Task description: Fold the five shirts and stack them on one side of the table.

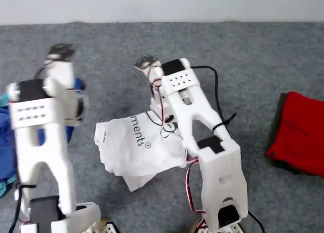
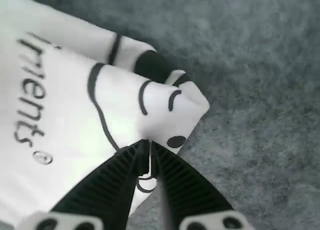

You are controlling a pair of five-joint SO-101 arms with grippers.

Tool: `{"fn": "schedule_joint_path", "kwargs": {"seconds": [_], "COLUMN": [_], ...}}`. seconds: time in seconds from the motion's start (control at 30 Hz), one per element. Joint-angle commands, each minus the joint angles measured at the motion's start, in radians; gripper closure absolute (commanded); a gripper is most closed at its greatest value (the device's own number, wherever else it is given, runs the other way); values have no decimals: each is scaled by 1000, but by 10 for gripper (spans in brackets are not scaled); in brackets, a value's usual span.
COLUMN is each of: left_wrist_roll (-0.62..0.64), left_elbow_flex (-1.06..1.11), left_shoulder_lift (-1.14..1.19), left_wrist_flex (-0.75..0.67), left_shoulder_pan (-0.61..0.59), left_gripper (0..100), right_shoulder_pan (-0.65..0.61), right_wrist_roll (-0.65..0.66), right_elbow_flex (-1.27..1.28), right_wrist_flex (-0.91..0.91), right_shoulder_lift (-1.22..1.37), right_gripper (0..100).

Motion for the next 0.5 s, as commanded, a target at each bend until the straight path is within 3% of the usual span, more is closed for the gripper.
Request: {"fn": "schedule_joint_path", "kwargs": {"seconds": [0.0,0.23,0.47], "left_wrist_roll": [48,249,411], "left_elbow_flex": [-35,-50,-217], "left_shoulder_lift": [0,212,393], "left_wrist_flex": [-87,-138,-86], "left_shoulder_pan": [123,227,301], "left_gripper": [951,901,902], "right_shoulder_pan": [53,64,65], "right_wrist_roll": [-14,-20,-227], "right_elbow_flex": [-63,-95,-95], "right_wrist_flex": [21,64,64], "right_shoulder_lift": [16,-18,-33], "right_gripper": [988,988,988]}}
